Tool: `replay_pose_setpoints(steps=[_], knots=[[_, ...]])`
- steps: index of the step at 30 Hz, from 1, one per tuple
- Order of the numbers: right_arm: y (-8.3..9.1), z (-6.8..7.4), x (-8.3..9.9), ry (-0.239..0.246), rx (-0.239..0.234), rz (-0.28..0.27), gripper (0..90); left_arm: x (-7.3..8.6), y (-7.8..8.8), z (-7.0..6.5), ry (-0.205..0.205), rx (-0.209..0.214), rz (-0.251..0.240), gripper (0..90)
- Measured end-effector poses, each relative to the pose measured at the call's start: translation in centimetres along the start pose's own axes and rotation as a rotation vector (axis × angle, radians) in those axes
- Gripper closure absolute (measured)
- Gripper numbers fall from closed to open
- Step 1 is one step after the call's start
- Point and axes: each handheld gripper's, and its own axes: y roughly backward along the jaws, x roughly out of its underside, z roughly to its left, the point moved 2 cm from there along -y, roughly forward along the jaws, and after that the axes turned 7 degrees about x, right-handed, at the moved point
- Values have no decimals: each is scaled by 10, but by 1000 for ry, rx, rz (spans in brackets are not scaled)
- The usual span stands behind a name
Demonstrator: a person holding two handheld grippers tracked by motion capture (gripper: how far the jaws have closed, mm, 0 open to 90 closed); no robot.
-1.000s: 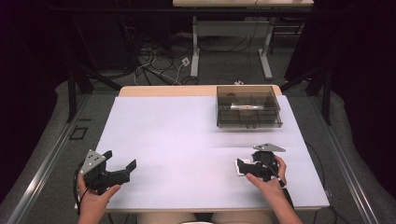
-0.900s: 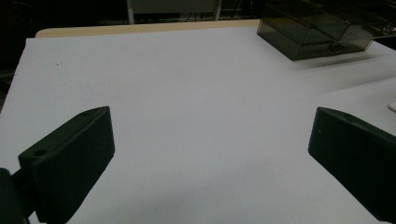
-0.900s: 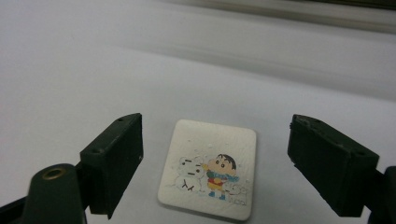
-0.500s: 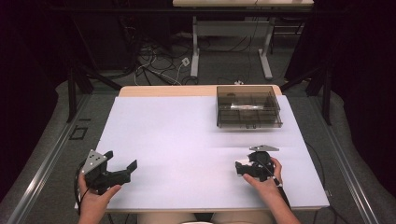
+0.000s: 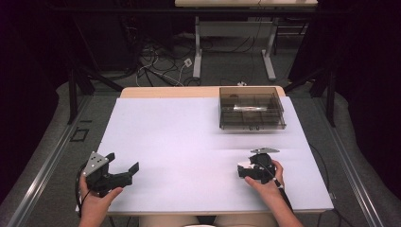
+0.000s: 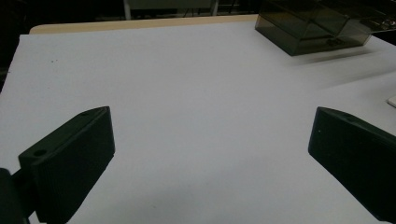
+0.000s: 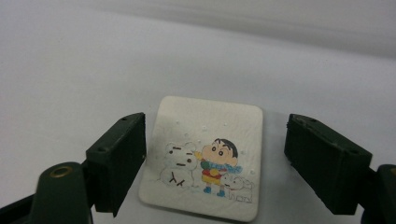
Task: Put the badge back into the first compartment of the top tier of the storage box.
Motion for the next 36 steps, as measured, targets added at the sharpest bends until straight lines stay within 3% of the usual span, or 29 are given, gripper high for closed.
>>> replay_pose_setpoints(steps=[22, 27, 36], knots=[[2, 7, 2, 22, 20, 37, 266, 0, 0, 1, -2, -3, 4, 5], [1, 9, 2, 64, 58, 47, 297, 0, 0, 1, -2, -4, 3, 5], [2, 11, 0, 66, 51, 59, 325, 0, 0, 1, -3, -3, 3, 5]])
